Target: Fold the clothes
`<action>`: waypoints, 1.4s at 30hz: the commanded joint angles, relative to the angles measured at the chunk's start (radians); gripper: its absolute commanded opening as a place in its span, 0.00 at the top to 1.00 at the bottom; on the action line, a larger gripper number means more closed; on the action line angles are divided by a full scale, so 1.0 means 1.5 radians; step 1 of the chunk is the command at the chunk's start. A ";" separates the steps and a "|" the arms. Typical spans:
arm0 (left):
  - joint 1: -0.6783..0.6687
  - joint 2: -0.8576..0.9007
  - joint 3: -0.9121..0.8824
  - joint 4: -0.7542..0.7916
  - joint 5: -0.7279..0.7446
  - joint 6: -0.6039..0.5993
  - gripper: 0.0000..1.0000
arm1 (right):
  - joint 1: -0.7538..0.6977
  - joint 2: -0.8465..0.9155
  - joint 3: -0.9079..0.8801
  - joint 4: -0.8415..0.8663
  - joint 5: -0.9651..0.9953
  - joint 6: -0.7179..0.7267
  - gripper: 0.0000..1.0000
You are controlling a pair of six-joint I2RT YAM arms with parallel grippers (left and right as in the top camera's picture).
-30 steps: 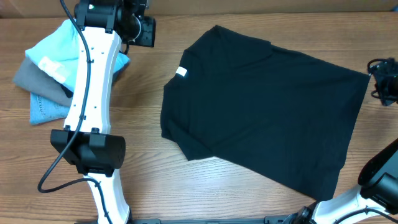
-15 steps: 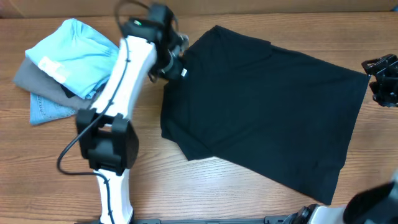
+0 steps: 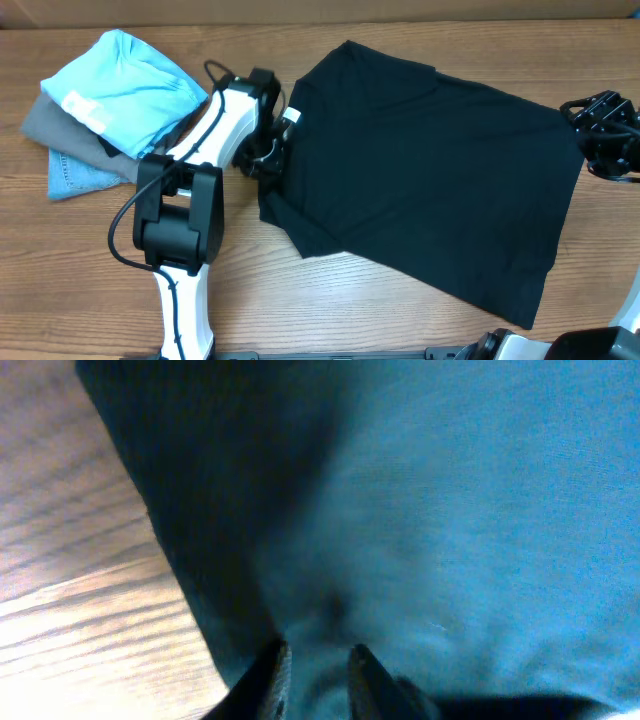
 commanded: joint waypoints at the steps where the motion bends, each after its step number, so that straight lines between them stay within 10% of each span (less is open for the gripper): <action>1: -0.002 -0.003 -0.066 0.036 0.012 -0.017 0.83 | 0.001 -0.006 0.013 0.000 -0.005 -0.010 0.29; 17: 0.172 -0.003 -0.224 0.013 -0.056 -0.201 0.96 | 0.001 -0.006 0.013 -0.034 0.057 -0.012 0.27; 35: 0.224 -0.231 -0.213 -0.018 0.036 -0.067 0.88 | 0.023 0.098 -0.032 -0.054 0.104 -0.012 0.30; 42: 0.138 -0.324 -0.209 0.149 0.134 0.028 0.76 | 0.035 0.116 -0.047 -0.008 0.040 -0.027 0.32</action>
